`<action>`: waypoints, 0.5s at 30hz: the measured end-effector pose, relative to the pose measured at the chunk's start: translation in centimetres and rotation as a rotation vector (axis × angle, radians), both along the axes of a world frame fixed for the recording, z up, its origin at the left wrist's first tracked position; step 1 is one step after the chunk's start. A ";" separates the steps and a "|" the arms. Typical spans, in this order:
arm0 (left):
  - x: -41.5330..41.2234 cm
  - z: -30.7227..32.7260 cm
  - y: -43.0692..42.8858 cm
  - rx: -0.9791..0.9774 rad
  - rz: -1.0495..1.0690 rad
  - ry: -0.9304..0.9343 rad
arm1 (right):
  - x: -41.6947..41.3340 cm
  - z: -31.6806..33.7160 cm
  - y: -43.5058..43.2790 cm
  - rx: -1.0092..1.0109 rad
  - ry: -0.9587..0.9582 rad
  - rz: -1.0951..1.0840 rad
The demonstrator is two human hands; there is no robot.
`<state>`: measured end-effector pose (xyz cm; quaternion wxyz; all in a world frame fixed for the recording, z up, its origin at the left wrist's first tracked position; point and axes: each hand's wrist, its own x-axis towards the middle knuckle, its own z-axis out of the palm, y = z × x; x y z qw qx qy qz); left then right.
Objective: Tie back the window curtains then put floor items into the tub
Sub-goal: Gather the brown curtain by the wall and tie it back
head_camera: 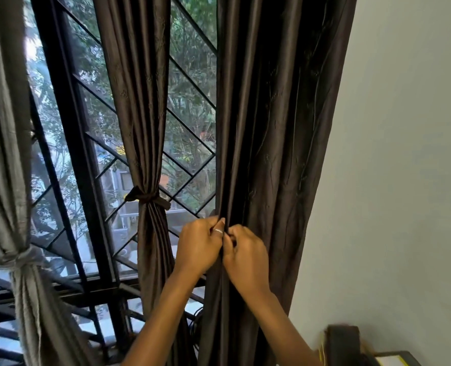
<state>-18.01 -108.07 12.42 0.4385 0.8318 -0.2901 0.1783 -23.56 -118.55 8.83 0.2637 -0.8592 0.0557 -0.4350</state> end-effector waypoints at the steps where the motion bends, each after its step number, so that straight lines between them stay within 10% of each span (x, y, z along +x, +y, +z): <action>1: 0.0 0.0 0.0 -0.015 -0.026 0.015 | 0.0 -0.1 0.0 0.018 -0.002 0.003; 15: -1.2 1.9 0.0 0.069 0.020 0.018 | 0.7 -0.9 1.1 0.063 -0.014 0.004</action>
